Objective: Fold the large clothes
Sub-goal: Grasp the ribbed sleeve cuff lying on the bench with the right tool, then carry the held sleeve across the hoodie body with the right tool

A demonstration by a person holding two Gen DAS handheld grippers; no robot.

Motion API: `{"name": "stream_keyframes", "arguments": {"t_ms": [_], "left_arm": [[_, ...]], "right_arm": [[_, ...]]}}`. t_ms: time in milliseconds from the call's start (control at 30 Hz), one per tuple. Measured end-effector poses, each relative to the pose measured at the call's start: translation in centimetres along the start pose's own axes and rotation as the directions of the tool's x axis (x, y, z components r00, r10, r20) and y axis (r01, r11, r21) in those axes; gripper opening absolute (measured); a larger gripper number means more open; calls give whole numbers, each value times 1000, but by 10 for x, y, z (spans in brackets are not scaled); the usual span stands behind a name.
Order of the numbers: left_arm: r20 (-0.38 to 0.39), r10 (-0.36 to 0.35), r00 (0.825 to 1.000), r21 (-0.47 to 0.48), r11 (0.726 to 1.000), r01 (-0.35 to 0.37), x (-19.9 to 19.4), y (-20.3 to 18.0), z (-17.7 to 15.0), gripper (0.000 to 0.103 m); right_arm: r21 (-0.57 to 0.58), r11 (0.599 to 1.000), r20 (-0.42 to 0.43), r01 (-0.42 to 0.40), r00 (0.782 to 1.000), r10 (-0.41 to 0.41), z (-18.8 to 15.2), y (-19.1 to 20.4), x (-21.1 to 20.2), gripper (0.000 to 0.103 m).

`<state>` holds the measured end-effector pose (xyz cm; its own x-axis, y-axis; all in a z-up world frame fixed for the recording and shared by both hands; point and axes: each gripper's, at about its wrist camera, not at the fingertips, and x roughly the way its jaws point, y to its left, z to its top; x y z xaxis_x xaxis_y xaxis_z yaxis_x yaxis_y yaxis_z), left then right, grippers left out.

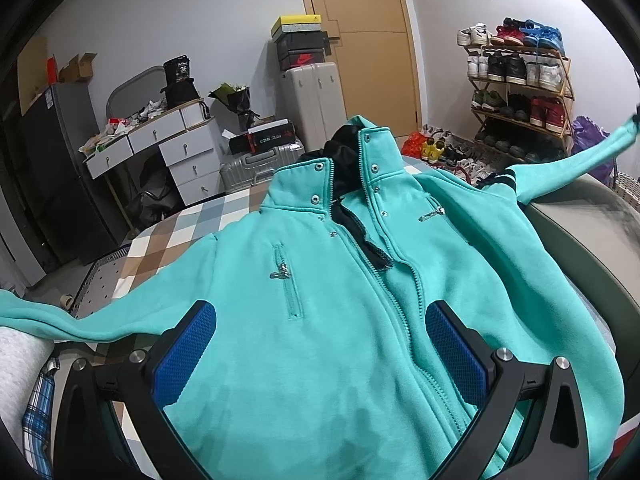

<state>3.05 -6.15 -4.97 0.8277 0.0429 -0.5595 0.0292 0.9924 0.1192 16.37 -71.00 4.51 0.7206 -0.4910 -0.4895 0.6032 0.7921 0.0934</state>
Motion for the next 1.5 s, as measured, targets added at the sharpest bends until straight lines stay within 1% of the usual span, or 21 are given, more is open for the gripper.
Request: {"name": "stream_keyframes", "arguments": {"t_ms": [100,200,300,433,567,600,667,700,800,900,1033,1100,1133,1200,1267,1300,1333,1367,1400,1433,1500], "left_arm": [[7,16,1000,-7,1000,-16,-2,7,0,102],[17,35,999,-38,999,-34,-5,19,0,102],[29,50,998,-81,996,-48,-10,37,1,102],[59,82,995,-156,985,-72,-24,70,0,102],[94,138,986,-258,960,-109,-41,113,-7,102],[97,149,984,-282,952,-117,-44,122,-9,102],[92,201,975,-342,926,-159,-51,142,-15,102],[90,230,969,-386,905,-179,-55,156,-19,102],[69,258,964,-473,859,-196,-60,186,-27,102],[57,289,956,-541,814,-213,-64,208,-34,102],[69,318,945,-586,780,-220,-68,222,-38,102],[73,312,947,-600,772,-208,-68,226,-41,102],[72,301,951,-602,773,-199,-66,224,-40,102],[72,281,957,-594,783,-185,-62,220,-39,102],[78,268,960,-582,795,-175,-58,214,-36,102],[85,263,961,-576,800,-169,-60,217,-37,102],[90,261,961,-570,805,-165,-61,216,-37,102],[94,260,961,-562,810,-164,-59,212,-36,102],[98,260,961,-558,814,-163,-60,214,-36,102],[102,260,960,-554,817,-162,-61,214,-36,102],[102,257,961,-547,821,-161,-61,214,-37,102]], "right_arm": [[-31,998,58,-55,997,57,22,30,-23,8],[-92,986,123,-138,981,149,44,73,-59,8],[-176,955,177,-241,946,271,62,129,-110,8],[-305,871,186,-386,872,452,60,215,-178,8],[-392,721,64,-572,765,641,16,312,-233,8],[-399,669,12,-627,726,687,-4,341,-243,8],[-393,594,-70,-702,667,741,-36,386,-252,8],[-381,546,-123,-746,626,770,-59,412,-254,8],[-326,447,-262,-833,534,804,-129,480,-250,8],[-234,384,-411,-893,449,794,-217,540,-232,8],[-153,393,-587,-907,403,702,-332,599,-206,8],[-152,403,-642,-902,400,654,-367,610,-193,8],[-156,399,-683,-904,390,618,-390,616,-190,9],[-187,395,-719,-900,399,569,-416,618,-194,11],[-206,353,-712,-913,388,586,-415,606,-202,16],[-192,313,-727,-930,349,591,-409,601,-204,31],[-150,269,-749,-951,287,597,-400,593,-206,47],[-131,247,-750,-960,259,608,-390,586,-207,55],[-133,224,-734,-965,248,633,-373,573,-209,66],[-160,213,-703,-964,263,661,-353,558,-210,77],[-211,228,-636,-951,310,707,-317,536,-208,88]]}}
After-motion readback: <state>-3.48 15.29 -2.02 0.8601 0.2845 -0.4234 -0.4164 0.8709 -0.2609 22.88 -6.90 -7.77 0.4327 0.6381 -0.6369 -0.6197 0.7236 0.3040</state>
